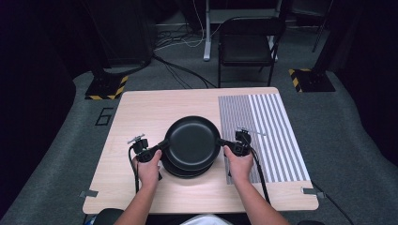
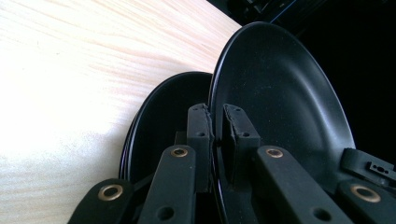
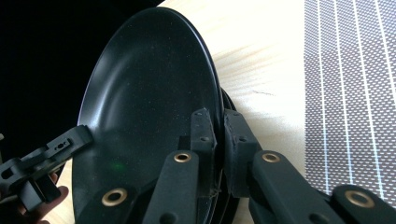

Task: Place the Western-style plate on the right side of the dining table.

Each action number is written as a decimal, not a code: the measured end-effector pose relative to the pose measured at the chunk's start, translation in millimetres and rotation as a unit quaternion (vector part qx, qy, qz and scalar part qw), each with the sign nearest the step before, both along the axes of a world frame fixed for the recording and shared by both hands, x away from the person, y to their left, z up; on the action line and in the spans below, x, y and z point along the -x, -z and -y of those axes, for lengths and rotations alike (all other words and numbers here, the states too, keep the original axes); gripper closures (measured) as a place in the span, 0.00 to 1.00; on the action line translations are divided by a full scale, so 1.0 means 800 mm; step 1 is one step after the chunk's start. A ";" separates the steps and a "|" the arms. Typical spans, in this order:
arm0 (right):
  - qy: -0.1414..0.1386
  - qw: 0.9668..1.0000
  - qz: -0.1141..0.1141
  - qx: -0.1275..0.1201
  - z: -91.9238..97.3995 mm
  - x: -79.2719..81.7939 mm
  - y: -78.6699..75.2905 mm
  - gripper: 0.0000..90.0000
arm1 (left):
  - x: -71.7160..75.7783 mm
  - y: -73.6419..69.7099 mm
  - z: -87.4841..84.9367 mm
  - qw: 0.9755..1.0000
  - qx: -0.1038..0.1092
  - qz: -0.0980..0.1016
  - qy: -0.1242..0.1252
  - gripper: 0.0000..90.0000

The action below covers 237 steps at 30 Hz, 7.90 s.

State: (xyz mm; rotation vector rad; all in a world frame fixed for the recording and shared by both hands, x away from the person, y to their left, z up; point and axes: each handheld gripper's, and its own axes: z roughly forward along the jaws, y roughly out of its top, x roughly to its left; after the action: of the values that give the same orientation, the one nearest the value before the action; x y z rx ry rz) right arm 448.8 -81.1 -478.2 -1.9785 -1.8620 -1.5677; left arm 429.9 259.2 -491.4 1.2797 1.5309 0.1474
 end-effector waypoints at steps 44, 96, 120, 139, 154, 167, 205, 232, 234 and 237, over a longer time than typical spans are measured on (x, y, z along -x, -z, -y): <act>-0.008 1.000 0.015 0.010 0.023 0.002 -0.042 0.93 | -0.014 -0.049 0.018 0.998 -0.034 0.019 0.045 0.91; 0.030 0.999 0.028 0.000 0.091 0.015 -0.064 0.93 | -0.037 -0.074 0.081 0.994 -0.038 0.034 0.097 0.91; 0.065 0.997 0.032 0.013 0.132 0.031 -0.069 0.94 | -0.050 -0.061 0.127 0.992 -0.013 0.032 0.120 0.91; 0.108 0.994 0.024 0.019 0.177 0.057 -0.054 0.94 | -0.062 -0.043 0.179 0.986 -0.005 0.021 0.166 0.91; 0.141 0.990 0.025 0.013 0.201 0.088 -0.054 0.94 | -0.054 -0.042 0.209 0.981 -0.003 0.020 0.192 0.91; 0.148 0.989 0.024 0.012 0.213 0.092 -0.051 0.94 | -0.059 -0.038 0.222 0.980 0.001 0.017 0.200 0.91; 0.165 0.986 -0.029 -0.007 0.248 0.054 -0.003 0.95 | -0.094 0.015 0.259 0.984 0.007 -0.028 0.177 0.91; 0.178 0.982 -0.053 -0.035 0.262 -0.004 0.024 0.94 | -0.141 0.025 0.278 0.989 0.001 -0.046 0.141 0.91; 0.178 0.982 -0.052 -0.032 0.262 -0.004 0.025 0.94 | -0.141 0.024 0.280 0.989 0.001 -0.047 0.139 0.91; 0.182 0.982 -0.046 -0.027 0.262 -0.003 0.023 0.94 | -0.140 0.024 0.281 0.989 0.003 -0.048 0.140 0.91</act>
State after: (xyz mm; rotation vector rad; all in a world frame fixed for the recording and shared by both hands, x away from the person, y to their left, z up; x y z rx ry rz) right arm 451.1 -290.4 -496.6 -2.4259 -1.4687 -1.5461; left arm 542.0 34.5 -510.3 1.5001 1.4139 -0.1000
